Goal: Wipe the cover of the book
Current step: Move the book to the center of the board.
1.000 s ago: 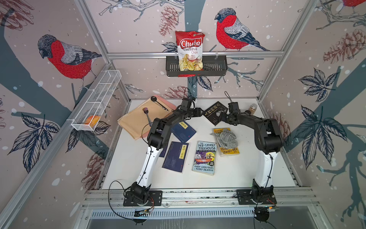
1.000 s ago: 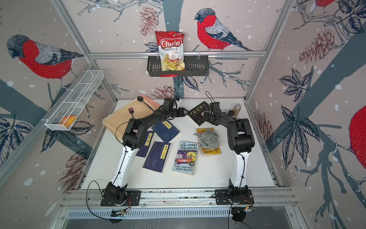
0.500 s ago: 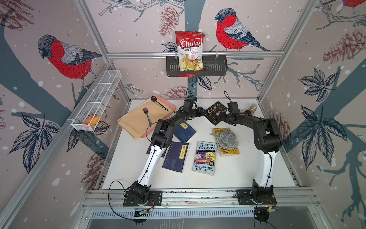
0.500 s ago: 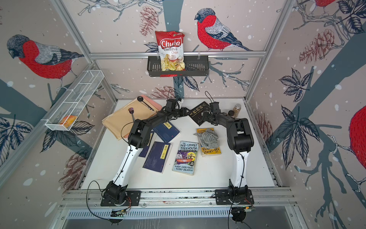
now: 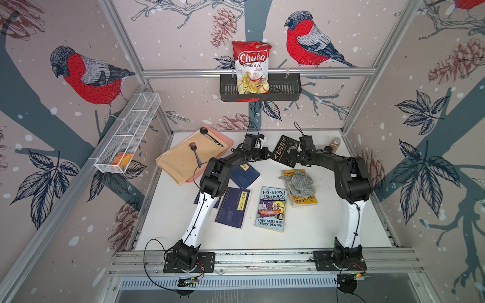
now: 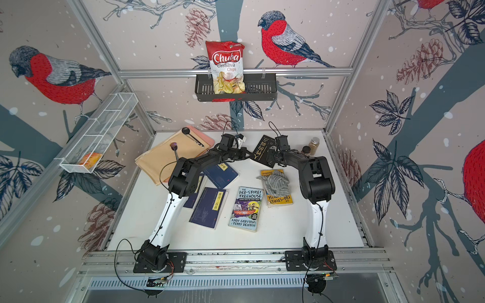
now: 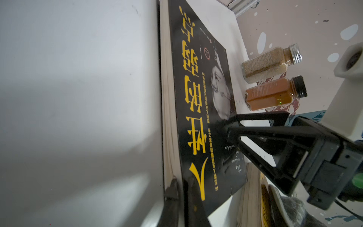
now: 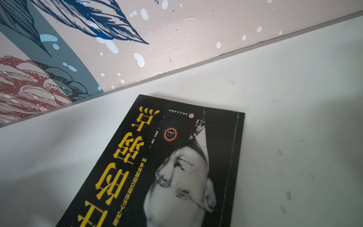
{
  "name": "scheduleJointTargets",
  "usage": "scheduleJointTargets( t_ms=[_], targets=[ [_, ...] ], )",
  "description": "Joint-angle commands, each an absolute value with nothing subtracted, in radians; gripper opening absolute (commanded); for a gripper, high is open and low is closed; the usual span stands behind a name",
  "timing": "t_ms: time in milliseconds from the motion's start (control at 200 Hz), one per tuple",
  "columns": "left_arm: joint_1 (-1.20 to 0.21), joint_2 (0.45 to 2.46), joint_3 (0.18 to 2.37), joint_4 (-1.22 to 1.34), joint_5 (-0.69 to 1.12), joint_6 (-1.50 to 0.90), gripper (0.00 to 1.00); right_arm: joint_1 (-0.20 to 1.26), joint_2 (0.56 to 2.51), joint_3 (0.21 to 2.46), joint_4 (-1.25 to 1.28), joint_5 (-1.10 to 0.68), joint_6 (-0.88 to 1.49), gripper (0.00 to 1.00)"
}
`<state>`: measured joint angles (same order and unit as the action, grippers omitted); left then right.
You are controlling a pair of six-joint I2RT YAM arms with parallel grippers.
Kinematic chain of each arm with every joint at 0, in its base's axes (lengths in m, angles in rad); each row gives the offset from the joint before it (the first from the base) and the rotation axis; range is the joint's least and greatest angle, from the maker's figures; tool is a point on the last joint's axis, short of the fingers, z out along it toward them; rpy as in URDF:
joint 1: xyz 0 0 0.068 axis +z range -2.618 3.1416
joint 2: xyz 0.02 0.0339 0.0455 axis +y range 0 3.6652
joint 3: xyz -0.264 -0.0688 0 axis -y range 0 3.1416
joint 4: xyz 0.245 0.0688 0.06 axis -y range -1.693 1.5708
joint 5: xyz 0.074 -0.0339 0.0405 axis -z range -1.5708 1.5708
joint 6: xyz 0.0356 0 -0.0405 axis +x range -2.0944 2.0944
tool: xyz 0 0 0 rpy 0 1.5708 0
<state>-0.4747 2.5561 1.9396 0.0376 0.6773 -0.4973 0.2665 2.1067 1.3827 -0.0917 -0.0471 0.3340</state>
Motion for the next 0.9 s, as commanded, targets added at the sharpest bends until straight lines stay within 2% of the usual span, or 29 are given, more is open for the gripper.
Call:
scheduleJointTargets(
  t_ms=[0,470,675,891],
  targets=[
    [-0.489,2.502,1.845,0.04,0.707,-0.457,0.03,0.3,2.101,1.388,-0.11,-0.117,0.292,0.61],
    [-0.507,2.171,1.409,0.054,0.594,-0.407,0.0,0.444,2.01,1.331,-0.186,-0.125,0.236,0.57],
    [-0.525,2.087,1.355,0.027,0.575,-0.386,0.0,0.474,1.958,1.287,-0.211,-0.137,0.237,0.57],
    [-0.542,2.098,1.356,0.012,0.582,-0.389,0.0,0.481,1.943,1.227,-0.217,-0.137,0.246,0.56]
  ],
)
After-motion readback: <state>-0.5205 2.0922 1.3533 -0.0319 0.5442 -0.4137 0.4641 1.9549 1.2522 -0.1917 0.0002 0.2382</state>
